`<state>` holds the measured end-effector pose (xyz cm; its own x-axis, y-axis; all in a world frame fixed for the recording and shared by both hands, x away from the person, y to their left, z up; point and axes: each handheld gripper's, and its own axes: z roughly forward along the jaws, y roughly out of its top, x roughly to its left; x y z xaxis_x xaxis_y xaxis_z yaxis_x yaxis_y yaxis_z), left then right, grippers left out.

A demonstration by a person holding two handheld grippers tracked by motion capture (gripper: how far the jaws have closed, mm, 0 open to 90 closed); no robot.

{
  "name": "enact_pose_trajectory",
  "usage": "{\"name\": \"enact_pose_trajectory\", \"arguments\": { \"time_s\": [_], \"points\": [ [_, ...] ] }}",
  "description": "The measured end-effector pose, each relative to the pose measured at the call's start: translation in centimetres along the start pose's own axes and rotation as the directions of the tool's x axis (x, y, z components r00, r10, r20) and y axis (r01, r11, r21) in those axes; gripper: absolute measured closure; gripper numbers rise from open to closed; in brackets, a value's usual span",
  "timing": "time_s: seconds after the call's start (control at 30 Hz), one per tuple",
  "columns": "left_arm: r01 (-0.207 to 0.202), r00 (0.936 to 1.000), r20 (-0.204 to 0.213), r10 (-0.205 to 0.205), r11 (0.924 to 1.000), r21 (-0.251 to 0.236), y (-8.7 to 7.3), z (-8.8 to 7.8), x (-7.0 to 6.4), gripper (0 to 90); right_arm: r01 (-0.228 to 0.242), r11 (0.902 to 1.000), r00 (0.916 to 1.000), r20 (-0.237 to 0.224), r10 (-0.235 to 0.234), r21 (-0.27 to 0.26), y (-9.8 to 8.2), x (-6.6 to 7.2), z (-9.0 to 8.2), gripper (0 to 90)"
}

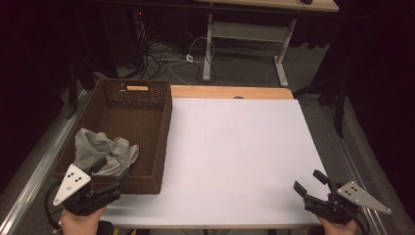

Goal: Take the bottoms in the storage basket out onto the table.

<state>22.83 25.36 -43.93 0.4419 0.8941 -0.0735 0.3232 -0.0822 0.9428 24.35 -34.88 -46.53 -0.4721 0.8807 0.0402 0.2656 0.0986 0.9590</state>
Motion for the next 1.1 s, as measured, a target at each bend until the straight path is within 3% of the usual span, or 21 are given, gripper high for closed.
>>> {"name": "enact_pose_trajectory", "arguments": {
  "time_s": [0.4, 0.47, 0.9, 1.1],
  "points": [
    [0.004, 0.9998, 0.021, -0.004, 1.0, 0.004, 0.7, 0.5, 0.0, 21.3, 0.005, 1.0, 1.0, 0.003, -0.005, 0.002, 0.0, 0.1, 0.0, 19.8],
    [0.008, 0.9998, 0.02, -0.008, 0.9995, 0.031, 0.9, 0.7, -0.1, 21.3, 0.005, 1.0, 1.0, 0.002, -0.005, 0.003, 0.0, 0.1, 0.0, 19.8],
    [-0.014, 0.9987, 0.05, 0.012, 0.9987, 0.049, 2.1, 2.1, -0.5, 21.3, 0.009, 0.9999, 0.9999, 0.006, -0.009, 0.005, 0.0, 0.1, 0.1, 19.8],
    [-0.016, 0.9982, 0.06, 0.011, 0.9963, 0.084, 2.8, 3.0, -0.6, 21.3, 0.01, 0.9999, 0.9999, 0.006, -0.01, 0.007, 0.0, 0.1, 0.1, 19.8]
  ]
}}
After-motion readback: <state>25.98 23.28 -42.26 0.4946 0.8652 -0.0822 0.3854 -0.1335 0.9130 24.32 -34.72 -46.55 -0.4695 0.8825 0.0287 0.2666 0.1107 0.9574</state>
